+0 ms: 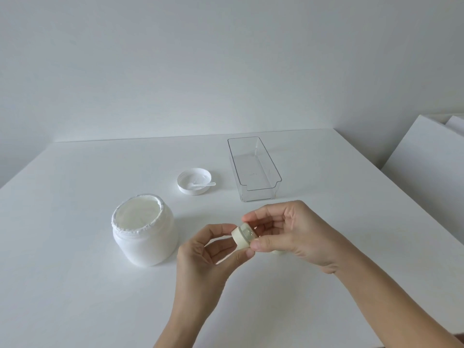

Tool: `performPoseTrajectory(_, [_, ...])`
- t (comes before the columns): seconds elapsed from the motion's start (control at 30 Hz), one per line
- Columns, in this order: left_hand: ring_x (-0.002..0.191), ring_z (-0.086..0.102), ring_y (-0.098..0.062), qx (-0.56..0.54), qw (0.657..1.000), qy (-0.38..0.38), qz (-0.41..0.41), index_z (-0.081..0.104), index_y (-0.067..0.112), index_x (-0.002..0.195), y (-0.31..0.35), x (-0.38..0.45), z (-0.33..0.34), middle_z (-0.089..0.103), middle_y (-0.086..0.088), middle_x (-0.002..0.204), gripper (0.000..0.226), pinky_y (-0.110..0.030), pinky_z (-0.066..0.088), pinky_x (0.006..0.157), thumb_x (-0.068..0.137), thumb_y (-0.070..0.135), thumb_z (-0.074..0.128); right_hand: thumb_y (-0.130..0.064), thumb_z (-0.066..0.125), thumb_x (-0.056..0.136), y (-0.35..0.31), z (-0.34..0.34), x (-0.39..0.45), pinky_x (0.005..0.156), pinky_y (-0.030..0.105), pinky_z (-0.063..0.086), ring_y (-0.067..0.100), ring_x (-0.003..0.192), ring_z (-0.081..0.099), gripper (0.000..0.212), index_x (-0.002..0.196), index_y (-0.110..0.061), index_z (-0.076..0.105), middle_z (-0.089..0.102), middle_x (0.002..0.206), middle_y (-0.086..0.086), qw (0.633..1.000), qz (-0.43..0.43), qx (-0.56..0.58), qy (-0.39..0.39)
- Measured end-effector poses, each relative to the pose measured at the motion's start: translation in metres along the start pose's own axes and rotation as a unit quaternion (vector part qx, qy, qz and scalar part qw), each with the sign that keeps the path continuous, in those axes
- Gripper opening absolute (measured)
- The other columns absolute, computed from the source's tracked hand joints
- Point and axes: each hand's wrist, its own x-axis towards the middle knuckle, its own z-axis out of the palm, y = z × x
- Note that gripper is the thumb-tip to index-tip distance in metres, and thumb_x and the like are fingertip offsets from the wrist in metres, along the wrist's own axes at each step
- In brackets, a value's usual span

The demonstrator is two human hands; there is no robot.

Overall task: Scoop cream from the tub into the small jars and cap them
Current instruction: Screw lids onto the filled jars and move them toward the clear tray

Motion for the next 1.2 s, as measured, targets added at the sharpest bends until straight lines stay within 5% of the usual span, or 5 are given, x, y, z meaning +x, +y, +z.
performPoseTrajectory(0.3, [0.093, 0.075, -0.022, 0.036, 0.999, -0.015, 0.005, 0.073, 0.027, 0.093, 0.003, -0.001, 0.001, 0.080, -0.003, 0.089, 0.043, -0.045, 0.056, 0.089, 0.055, 0.029, 0.092, -0.079, 0.047, 0.070, -0.001, 0.005, 0.006, 0.057, 0.024, 0.047, 0.004, 0.048, 0.053, 0.069, 0.070, -0.014, 0.071, 0.068, 0.058, -0.002, 0.963, 0.017, -0.262, 0.051])
performPoseTrajectory(0.53, [0.089, 0.076, -0.024, 0.033, 0.999, -0.009, 0.005, 0.074, 0.026, 0.091, 0.003, 0.002, -0.001, 0.080, -0.005, 0.088, 0.040, -0.047, 0.056, 0.090, 0.055, 0.025, 0.091, -0.043, 0.070, 0.081, -0.005, -0.010, 0.001, 0.063, 0.021, 0.045, 0.005, 0.070, 0.058, 0.022, 0.099, -0.031, 0.070, 0.071, 0.085, -0.012, 0.975, -0.042, -0.216, -0.040])
performPoseTrajectory(0.7, [0.091, 0.076, -0.023, 0.045, 0.999, -0.016, 0.007, 0.073, 0.025, 0.092, 0.000, 0.002, 0.002, 0.080, -0.004, 0.089, 0.038, -0.047, 0.055, 0.091, 0.061, 0.014, 0.091, -0.070, 0.045, 0.080, 0.002, -0.003, 0.003, 0.056, 0.018, 0.044, 0.003, 0.055, 0.055, 0.056, 0.079, -0.020, 0.070, 0.066, 0.061, -0.009, 0.959, -0.021, -0.283, 0.027])
performPoseTrajectory(1.07, [0.094, 0.075, -0.019, 0.072, 0.997, -0.025, 0.027, 0.073, 0.028, 0.090, 0.001, 0.006, 0.008, 0.081, 0.000, 0.089, 0.038, -0.046, 0.054, 0.094, 0.059, 0.021, 0.092, -0.068, 0.045, 0.084, 0.006, -0.006, 0.000, 0.059, 0.032, 0.049, 0.009, 0.058, 0.054, 0.053, 0.082, -0.020, 0.068, 0.065, 0.065, -0.007, 0.958, -0.040, -0.285, 0.020])
performPoseTrajectory(1.2, [0.091, 0.076, -0.019, 0.085, 0.995, -0.025, 0.055, 0.073, 0.025, 0.091, 0.002, 0.009, 0.011, 0.080, 0.001, 0.090, 0.037, -0.040, 0.056, 0.092, 0.057, 0.029, 0.089, -0.048, 0.068, 0.081, 0.004, -0.014, -0.004, 0.064, 0.010, 0.038, 0.001, 0.075, 0.056, 0.025, 0.101, -0.034, 0.065, 0.069, 0.083, -0.017, 0.963, -0.078, -0.257, 0.000])
